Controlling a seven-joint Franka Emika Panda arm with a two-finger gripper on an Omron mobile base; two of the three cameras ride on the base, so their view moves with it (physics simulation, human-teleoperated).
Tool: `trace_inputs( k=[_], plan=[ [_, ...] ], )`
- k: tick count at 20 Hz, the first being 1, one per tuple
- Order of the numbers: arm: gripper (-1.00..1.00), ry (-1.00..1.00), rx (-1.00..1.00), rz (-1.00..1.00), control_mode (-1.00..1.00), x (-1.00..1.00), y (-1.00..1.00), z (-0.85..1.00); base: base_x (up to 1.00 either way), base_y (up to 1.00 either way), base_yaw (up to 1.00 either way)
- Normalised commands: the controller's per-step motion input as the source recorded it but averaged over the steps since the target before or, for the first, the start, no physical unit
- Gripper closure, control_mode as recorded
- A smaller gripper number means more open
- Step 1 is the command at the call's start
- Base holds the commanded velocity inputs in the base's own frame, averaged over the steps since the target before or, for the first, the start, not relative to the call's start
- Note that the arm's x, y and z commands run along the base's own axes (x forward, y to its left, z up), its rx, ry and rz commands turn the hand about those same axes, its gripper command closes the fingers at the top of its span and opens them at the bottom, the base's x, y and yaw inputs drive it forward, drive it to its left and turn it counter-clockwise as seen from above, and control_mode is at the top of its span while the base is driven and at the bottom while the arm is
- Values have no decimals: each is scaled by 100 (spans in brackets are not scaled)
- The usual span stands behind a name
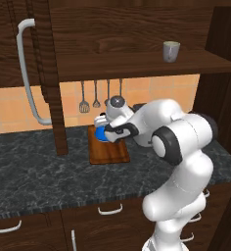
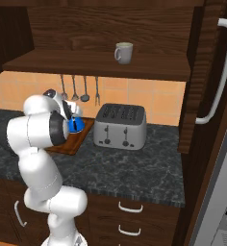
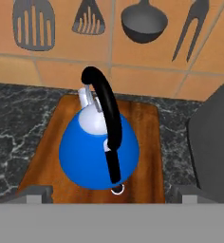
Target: Pick the kettle from the counter and place it on the tray. Then pick the mug from the cabinet and place it on the tray. Then close the cabinet doors.
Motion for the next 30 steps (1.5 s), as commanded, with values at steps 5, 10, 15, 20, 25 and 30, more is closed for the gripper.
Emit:
trace_inputs(
  k=[5,10,15,20,25,30],
  plan=[
    [-100,-1,0,0,-100,-41,0,45,0,0,0],
    [-100,-9,0,0,-100,-58,-5,24,0,0,0],
    [-100,-6,0,0,-100,-60,-7,30,0,0,0],
    [-100,0,0,0,-100,-60,-13,33,0,0,0],
    [-100,0,0,-1,-100,-59,-16,39,0,0,0],
    [-100,0,0,-8,-100,-43,-17,45,0,0,0]
  ],
)
